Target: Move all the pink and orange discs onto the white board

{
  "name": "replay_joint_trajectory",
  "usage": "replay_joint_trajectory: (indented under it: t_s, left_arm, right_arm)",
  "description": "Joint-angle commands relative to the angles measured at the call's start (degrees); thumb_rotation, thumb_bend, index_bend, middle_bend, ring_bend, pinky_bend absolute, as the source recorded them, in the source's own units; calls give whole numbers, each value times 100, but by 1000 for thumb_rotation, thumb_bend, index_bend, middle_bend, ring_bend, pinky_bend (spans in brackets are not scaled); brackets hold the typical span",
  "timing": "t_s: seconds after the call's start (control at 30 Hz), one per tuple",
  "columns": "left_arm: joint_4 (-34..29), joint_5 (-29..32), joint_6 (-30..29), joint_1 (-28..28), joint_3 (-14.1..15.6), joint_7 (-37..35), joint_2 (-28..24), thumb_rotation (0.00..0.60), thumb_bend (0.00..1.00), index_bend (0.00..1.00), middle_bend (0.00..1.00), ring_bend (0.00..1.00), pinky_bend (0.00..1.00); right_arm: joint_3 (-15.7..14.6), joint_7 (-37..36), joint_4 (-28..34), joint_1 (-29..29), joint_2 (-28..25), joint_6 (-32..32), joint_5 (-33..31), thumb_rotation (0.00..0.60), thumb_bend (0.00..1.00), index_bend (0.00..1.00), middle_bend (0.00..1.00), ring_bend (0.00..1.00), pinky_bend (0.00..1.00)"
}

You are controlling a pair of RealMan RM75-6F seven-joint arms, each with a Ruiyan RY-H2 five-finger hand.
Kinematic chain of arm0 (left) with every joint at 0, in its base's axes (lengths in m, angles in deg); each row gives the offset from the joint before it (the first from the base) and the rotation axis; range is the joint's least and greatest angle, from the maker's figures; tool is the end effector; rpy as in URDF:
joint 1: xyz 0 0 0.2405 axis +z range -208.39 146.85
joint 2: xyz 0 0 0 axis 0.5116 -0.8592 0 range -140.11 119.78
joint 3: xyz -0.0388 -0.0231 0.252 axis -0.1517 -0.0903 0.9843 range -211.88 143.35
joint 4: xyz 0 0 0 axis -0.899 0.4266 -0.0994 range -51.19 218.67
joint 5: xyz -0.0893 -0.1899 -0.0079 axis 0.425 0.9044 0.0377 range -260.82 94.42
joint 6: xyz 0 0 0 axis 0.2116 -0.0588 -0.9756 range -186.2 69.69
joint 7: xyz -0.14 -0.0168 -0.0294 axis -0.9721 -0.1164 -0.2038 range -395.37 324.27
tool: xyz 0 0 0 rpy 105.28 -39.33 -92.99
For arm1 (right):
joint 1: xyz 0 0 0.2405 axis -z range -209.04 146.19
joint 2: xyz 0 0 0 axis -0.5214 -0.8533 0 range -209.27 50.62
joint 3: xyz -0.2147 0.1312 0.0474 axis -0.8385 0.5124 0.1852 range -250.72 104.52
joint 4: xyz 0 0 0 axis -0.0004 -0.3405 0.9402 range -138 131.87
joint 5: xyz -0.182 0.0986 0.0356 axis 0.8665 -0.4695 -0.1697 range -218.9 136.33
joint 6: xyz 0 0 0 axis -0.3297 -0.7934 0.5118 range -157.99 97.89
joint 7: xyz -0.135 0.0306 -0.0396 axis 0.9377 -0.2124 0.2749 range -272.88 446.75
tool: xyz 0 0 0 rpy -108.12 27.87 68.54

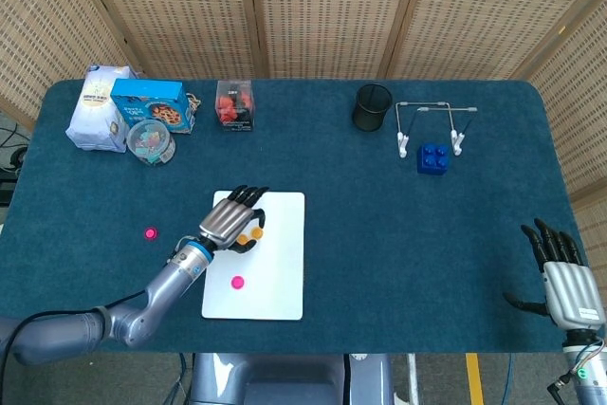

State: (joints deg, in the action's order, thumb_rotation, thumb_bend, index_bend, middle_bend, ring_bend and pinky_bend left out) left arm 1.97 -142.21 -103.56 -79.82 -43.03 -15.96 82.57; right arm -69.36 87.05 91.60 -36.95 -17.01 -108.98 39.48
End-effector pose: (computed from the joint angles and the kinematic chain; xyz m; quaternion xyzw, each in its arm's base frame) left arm -0.1220 0.3428 -0.0596 -0.7911 -0.3957 -0.3222 0.3373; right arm -0.3197 -0.1863 0.1580 0.5842 -0.4338 0.3544 0.5874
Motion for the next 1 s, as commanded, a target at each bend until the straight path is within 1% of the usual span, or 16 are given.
replay_joint_trajectory:
  t_s: [0.03, 0.3, 0.33, 0.4, 0.47, 0.5, 0.57, 0.73, 0.83, 0.9, 0.93, 0.97, 1.0]
  left_arm:
    - [90, 2, 56, -56, 32, -24, 109, 600, 345, 576, 0, 0, 0]
    - [186, 156, -33, -93, 88, 175, 240, 600, 322, 571, 0, 0, 0]
    - [185, 173, -38, -96, 93, 190, 244, 600, 309, 551, 0, 0, 0]
    - [189, 205, -53, -102, 107, 231, 253, 600, 249, 450, 0, 0, 0]
    - [187, 255, -50, -112, 117, 271, 257, 600, 191, 383, 0, 0, 0]
    - [180, 277, -40, -117, 118, 280, 255, 600, 168, 367, 0, 0, 0]
    - [160, 317, -31, -130, 115, 294, 247, 600, 156, 356, 0, 0, 0]
    - [87, 294, -130, -97, 80, 223, 182, 600, 181, 354, 0, 0, 0]
    - [19, 209, -286, 17, 93, 126, 2, 600, 209, 354, 0, 0, 0]
    - [-21, 138, -370, 118, 157, 79, -172, 600, 263, 354, 0, 0, 0]
    - [-3, 101, -433, 222, 230, 31, -309, 600, 281, 354, 0, 0, 0]
    - [74, 31, -570, 458, 389, -114, -534, 600, 304, 354, 0, 0, 0]
    - [99, -68, -606, 552, 450, -250, -614, 600, 319, 354, 0, 0, 0]
  right_arm:
    - [1, -2, -1, 1, 1, -1, -2, 600, 0, 0, 0, 0, 0]
    - [-3, -32, -6, -4, -7, 11, 5, 600, 0, 0, 0, 0, 0]
    - [-4, -35, -5, -4, -8, 12, 5, 600, 0, 0, 0, 0, 0]
    - [-5, -34, -5, -4, -9, 11, 6, 600, 0, 0, 0, 0, 0]
    - [-6, -33, -5, -3, -9, 11, 7, 600, 0, 0, 0, 0, 0]
    - [-6, -34, -4, -3, -9, 10, 7, 600, 0, 0, 0, 0, 0]
    - [-6, -33, -5, -2, -8, 7, 7, 600, 0, 0, 0, 0, 0]
    - [-5, -42, -6, -1, -9, 7, 5, 600, 0, 0, 0, 0, 0]
    - [-4, -60, -12, -1, -12, 11, 3, 600, 0, 0, 0, 0, 0]
    - [-6, -67, -16, -2, -12, 13, 6, 600, 0, 0, 0, 0, 0]
    - [-8, -61, -19, -3, -13, 11, 14, 600, 0, 0, 0, 0, 0]
    - [-14, -45, -16, -1, -11, 1, 29, 600, 0, 0, 0, 0, 0]
    - [-16, -39, -14, 1, -9, -5, 33, 600, 0, 0, 0, 0, 0]
